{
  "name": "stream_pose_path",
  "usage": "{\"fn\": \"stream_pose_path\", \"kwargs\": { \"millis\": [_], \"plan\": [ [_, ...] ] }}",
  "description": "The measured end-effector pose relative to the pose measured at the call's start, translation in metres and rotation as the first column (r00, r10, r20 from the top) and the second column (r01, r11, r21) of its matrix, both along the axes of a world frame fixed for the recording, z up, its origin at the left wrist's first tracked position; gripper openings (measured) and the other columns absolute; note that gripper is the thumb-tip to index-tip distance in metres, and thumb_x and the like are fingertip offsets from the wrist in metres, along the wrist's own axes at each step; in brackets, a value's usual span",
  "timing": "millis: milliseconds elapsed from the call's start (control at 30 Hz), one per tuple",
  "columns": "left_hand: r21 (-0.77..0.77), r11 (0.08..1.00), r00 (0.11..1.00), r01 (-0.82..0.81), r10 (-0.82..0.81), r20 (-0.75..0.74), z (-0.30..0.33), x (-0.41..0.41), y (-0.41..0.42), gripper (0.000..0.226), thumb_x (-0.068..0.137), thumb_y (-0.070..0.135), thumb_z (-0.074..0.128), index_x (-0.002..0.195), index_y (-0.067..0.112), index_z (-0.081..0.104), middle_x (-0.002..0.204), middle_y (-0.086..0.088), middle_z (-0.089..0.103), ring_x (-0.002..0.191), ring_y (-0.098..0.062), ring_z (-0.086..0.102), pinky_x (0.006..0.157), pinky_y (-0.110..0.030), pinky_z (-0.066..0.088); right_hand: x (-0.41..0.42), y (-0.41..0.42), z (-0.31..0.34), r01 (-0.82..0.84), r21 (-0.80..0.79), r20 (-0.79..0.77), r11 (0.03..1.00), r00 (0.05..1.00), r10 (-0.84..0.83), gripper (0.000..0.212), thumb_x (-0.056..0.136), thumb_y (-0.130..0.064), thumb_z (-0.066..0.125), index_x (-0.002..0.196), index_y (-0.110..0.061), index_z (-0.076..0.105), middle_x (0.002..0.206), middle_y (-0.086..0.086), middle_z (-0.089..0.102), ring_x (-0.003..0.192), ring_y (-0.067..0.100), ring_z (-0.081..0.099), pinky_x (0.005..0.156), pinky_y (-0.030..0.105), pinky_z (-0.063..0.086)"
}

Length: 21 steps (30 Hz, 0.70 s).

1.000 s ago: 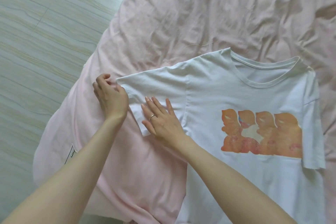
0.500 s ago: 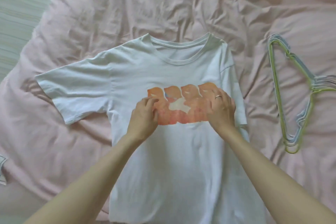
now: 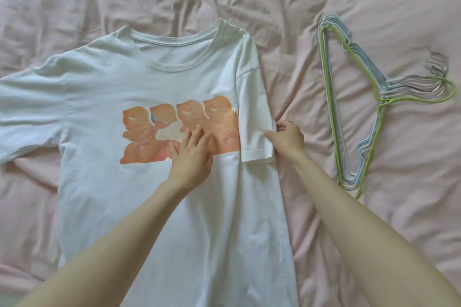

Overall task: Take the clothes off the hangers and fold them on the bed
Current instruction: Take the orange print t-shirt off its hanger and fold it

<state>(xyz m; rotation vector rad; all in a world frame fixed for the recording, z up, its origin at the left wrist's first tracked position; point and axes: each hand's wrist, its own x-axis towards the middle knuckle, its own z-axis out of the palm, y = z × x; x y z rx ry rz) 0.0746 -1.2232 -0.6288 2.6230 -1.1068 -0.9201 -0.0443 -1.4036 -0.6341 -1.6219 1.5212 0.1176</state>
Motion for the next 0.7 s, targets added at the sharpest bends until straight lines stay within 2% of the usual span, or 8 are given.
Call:
{"fn": "stream_pose_path", "kwargs": {
  "millis": [100, 200, 267, 333, 433, 533, 600, 700],
  "plan": [
    [0.024, 0.999, 1.000, 0.022, -0.022, 0.004, -0.001, -0.004, -0.012, 0.059, 0.097, 0.019, 0.040, 0.149, 0.030, 0.015, 0.159, 0.002, -0.002, 0.146, -0.025, -0.007, 0.111, -0.062, 0.004, -0.007, -0.001, 0.003, -0.020, -0.083, 0.057, 0.996, 0.998, 0.024, 0.044, 0.080, -0.019, 0.069, 0.119, -0.006, 0.053, 0.117, 0.010, 0.060, 0.113, 0.026, 0.053, 0.088, 0.024, 0.036],
    [0.059, 0.998, 1.000, 0.014, -0.014, -0.009, -0.004, -0.009, -0.023, 0.057, 0.098, 0.024, 0.038, 0.149, 0.033, 0.013, 0.159, 0.002, -0.004, 0.145, -0.028, -0.010, 0.109, -0.066, 0.004, -0.012, 0.008, 0.003, -0.179, -0.174, 0.099, 0.968, 0.975, 0.198, 0.040, 0.083, -0.018, 0.066, 0.120, -0.010, 0.057, 0.105, 0.011, 0.056, 0.112, 0.026, 0.048, 0.086, 0.019, 0.031],
    [0.076, 0.997, 1.000, -0.002, 0.003, -0.006, -0.006, -0.010, -0.026, 0.055, 0.098, 0.024, 0.036, 0.148, 0.033, 0.014, 0.159, 0.001, -0.005, 0.145, -0.028, -0.011, 0.108, -0.067, 0.003, -0.008, 0.009, -0.001, -0.228, -0.157, 0.099, 0.961, 0.964, 0.245, 0.041, 0.085, -0.023, 0.065, 0.124, -0.013, 0.058, 0.110, 0.011, 0.053, 0.113, 0.025, 0.046, 0.094, 0.022, 0.030],
    [0.097, 0.995, 1.000, 0.000, 0.000, 0.005, -0.007, -0.012, -0.028, 0.055, 0.098, 0.023, 0.036, 0.148, 0.033, 0.014, 0.159, 0.001, -0.005, 0.145, -0.029, -0.012, 0.108, -0.067, 0.002, -0.001, 0.005, -0.004, -0.209, -0.140, 0.113, 0.968, 0.968, 0.225, 0.037, 0.085, -0.027, 0.064, 0.120, -0.013, 0.060, 0.107, 0.007, 0.054, 0.113, 0.023, 0.047, 0.097, 0.026, 0.034],
    [0.111, 0.994, 1.000, 0.004, -0.005, 0.007, -0.008, -0.012, -0.028, 0.054, 0.099, 0.026, 0.034, 0.148, 0.033, 0.013, 0.159, 0.002, -0.006, 0.145, -0.029, -0.012, 0.108, -0.066, 0.002, 0.010, -0.009, -0.001, -0.084, -0.107, 0.166, 0.991, 0.981, 0.101, 0.022, 0.086, -0.022, 0.062, 0.105, -0.010, 0.066, 0.088, -0.005, 0.056, 0.106, 0.021, 0.054, 0.092, 0.026, 0.039],
    [0.127, 0.992, 1.000, 0.013, -0.012, -0.005, -0.008, -0.010, -0.028, 0.053, 0.100, 0.029, 0.033, 0.148, 0.036, 0.012, 0.159, 0.004, -0.007, 0.145, -0.028, -0.012, 0.108, -0.065, 0.001, 0.010, -0.035, 0.009, -0.028, -0.079, 0.183, 0.996, 0.982, 0.042, 0.021, 0.090, -0.017, 0.055, 0.105, -0.004, 0.064, 0.102, 0.010, 0.065, 0.100, 0.025, 0.057, 0.076, 0.024, 0.036],
    [0.131, 0.991, 1.000, 0.022, -0.021, -0.008, -0.008, -0.009, -0.027, 0.051, 0.101, 0.031, 0.032, 0.148, 0.036, 0.013, 0.159, 0.004, -0.008, 0.145, -0.028, -0.012, 0.108, -0.065, 0.001, 0.003, -0.065, 0.019, -0.069, -0.164, 0.132, 0.984, 0.987, 0.092, 0.024, 0.092, -0.015, 0.050, 0.109, -0.002, 0.060, 0.105, 0.015, 0.063, 0.106, 0.030, 0.057, 0.076, 0.029, 0.036],
    [0.130, 0.991, 1.000, 0.025, -0.023, -0.013, -0.009, -0.007, -0.028, 0.050, 0.101, 0.032, 0.032, 0.147, 0.036, 0.015, 0.159, 0.003, -0.006, 0.145, -0.028, -0.012, 0.108, -0.066, 0.002, -0.010, -0.120, 0.039, -0.236, -0.380, -0.050, 0.894, 0.971, 0.235, 0.028, 0.095, -0.019, 0.047, 0.117, -0.005, 0.057, 0.118, 0.020, 0.060, 0.111, 0.037, 0.053, 0.084, 0.035, 0.039]
  ]
}}
